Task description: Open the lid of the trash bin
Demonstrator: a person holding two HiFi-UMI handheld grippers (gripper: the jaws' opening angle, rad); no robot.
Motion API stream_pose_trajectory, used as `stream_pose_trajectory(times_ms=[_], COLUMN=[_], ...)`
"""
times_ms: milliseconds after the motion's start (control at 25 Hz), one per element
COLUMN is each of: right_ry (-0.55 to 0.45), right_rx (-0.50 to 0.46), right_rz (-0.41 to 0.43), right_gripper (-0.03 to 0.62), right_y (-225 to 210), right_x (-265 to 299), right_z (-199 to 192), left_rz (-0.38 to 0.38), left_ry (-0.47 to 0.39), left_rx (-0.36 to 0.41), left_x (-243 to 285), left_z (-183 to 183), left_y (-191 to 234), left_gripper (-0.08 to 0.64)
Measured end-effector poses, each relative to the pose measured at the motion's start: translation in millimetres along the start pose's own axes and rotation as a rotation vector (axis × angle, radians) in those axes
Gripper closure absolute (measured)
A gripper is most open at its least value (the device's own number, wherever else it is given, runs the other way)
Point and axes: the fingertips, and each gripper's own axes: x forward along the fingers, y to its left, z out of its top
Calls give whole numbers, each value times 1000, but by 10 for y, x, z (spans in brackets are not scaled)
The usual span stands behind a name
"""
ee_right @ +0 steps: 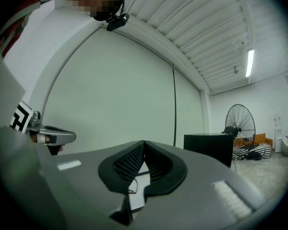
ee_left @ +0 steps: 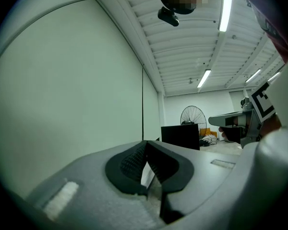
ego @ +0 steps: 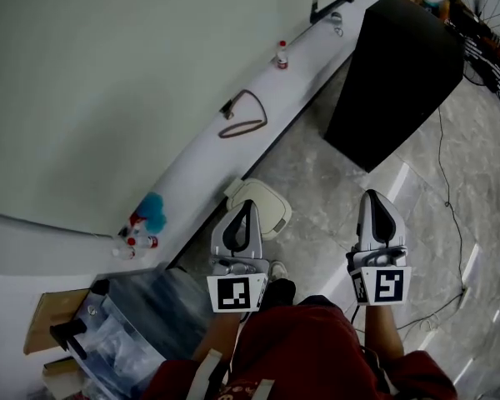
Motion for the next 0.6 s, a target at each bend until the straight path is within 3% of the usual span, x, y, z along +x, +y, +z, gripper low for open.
stream_pose_trajectory(times_ms=[320,600], right_ry=[2,93], right_rx=[-34,-2], right_rz=[61,74], right_gripper=[592,592], right_y=[214,192], right_x=[304,456], right_z=[-126,-521], left_rz=[40,63], left_ry=[40,85], left_rx=[-14,-31], left_x=[40,98], left_z=[-255,-592], left_y=[303,343], left_gripper=[555,555])
